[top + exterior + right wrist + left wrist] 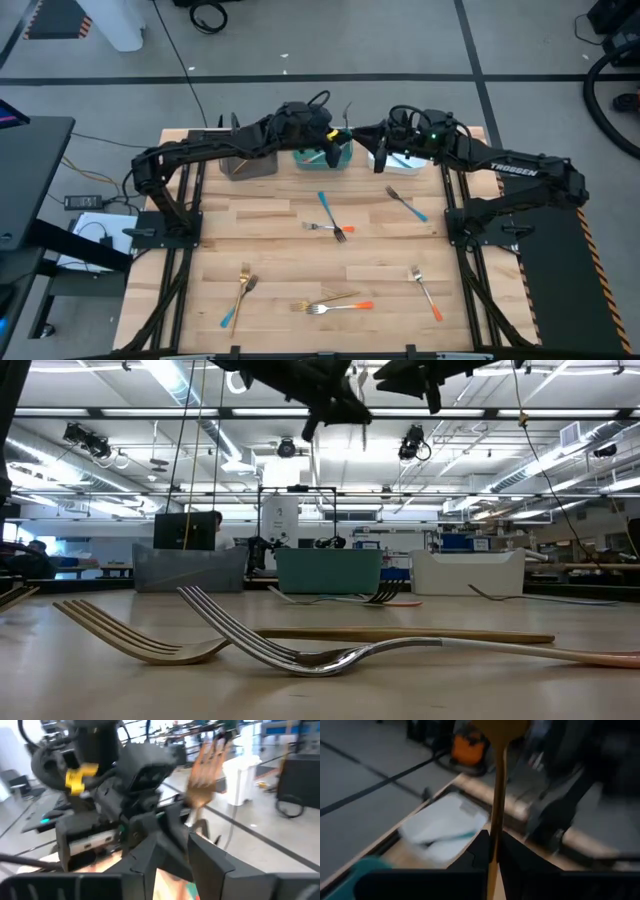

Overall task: Sort silverware by color (type)
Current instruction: Put the gold fork into the black bin, then put the blue fork into the white bin

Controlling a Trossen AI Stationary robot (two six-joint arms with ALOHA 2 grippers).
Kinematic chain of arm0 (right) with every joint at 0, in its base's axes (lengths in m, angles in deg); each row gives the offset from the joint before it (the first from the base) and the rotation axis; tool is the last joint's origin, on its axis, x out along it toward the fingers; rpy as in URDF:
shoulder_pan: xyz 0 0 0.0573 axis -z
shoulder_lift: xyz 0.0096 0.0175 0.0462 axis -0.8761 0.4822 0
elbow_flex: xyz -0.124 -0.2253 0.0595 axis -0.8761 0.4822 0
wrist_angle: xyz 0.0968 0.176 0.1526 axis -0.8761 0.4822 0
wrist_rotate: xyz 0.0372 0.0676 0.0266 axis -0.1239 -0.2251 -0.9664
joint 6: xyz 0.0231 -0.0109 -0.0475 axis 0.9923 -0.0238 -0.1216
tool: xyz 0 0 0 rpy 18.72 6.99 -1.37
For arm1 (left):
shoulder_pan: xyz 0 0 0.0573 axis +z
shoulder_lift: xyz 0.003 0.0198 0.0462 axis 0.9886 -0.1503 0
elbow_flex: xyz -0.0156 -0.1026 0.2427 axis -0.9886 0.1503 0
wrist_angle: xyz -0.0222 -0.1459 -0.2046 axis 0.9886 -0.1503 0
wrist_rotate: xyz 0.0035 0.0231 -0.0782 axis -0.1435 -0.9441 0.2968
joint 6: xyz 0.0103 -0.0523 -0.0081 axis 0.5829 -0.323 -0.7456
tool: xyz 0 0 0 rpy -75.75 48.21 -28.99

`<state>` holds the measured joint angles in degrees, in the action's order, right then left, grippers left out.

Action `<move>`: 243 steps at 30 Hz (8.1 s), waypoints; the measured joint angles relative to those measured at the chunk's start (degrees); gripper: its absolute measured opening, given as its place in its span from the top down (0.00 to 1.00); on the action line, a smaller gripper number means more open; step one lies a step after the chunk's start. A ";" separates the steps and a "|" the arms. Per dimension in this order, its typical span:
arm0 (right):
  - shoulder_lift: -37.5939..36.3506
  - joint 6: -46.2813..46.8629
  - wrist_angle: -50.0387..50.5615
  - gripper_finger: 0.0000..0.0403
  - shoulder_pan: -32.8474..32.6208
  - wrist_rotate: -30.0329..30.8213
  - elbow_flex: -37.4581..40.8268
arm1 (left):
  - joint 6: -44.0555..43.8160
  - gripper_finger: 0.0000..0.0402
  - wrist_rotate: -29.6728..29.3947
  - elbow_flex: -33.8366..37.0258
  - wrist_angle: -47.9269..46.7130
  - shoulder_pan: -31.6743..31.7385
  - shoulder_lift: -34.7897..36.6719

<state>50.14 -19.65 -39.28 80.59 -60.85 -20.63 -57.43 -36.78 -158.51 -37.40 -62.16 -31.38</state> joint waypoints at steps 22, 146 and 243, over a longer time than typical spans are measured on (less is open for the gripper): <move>-1.44 -0.71 9.71 0.71 5.83 0.54 -0.02 | 23.42 0.92 -16.26 0.00 -59.34 22.49 -1.00; -1.40 -5.35 23.67 0.71 7.45 1.16 0.00 | -89.66 0.76 -5.97 -0.02 -76.03 -64.12 6.57; -1.40 32.50 27.21 0.71 -39.39 5.43 9.40 | -73.77 0.76 -16.59 -0.02 -53.08 -57.92 -9.14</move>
<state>48.74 12.85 -12.06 41.20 -55.42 -11.23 -131.20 -53.37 -158.54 -90.48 -120.07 -40.52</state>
